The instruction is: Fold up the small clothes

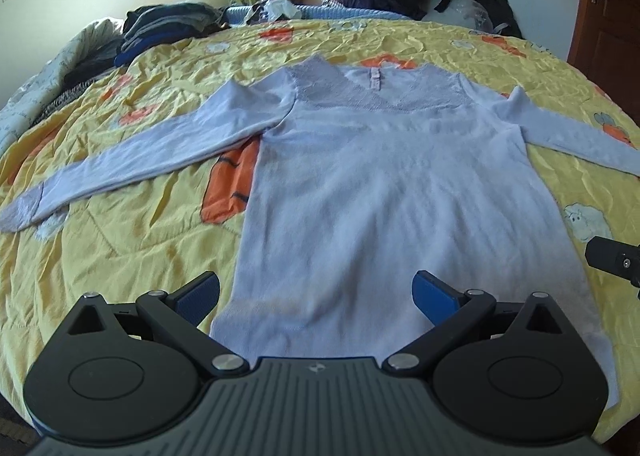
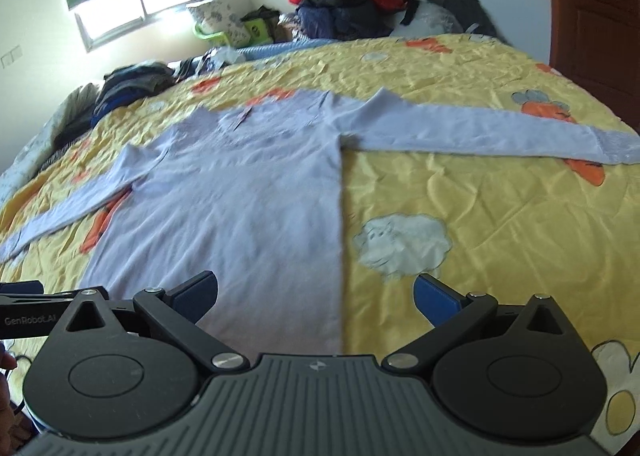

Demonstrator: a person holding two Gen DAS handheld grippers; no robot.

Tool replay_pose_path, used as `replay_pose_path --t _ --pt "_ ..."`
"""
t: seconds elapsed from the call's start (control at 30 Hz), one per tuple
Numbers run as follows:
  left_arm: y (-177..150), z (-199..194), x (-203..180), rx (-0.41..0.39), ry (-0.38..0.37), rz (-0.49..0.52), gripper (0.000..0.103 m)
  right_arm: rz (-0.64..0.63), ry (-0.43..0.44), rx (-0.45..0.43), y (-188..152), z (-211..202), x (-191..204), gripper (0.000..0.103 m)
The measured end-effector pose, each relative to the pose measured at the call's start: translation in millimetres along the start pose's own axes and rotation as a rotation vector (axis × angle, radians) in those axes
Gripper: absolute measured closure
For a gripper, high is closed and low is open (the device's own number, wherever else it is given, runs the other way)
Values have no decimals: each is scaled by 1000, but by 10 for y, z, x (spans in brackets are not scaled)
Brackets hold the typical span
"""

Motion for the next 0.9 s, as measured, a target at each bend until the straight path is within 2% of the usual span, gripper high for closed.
replay_pose_path --t 0.23,0.4,0.67,0.77,0.9 --pt "208 79 -159 -17 3 22 0 -11 18 -18 26 -7 -1 0" --pt "236 86 -201 -27 19 30 0 -17 -7 -16 9 28 -57 0" --pt "247 96 -200 -29 19 26 0 124 59 -71 225 23 -505 0" --pt "239 111 -214 -25 5 24 0 147 43 -56 287 87 -707 0" --pt "226 117 -238 -27 -2 27 0 214 3 -93 427 142 -1070 0"
Point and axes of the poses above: each gripper's, at about its wrist camera, not at the fingertips, and z roughly the way its jaws point, x to its left, y to its top, the point moved 10 cm from there along z, roughly the way its jaws point, and after that the axes turned 7 degrees about z, right-handed, at the moved point
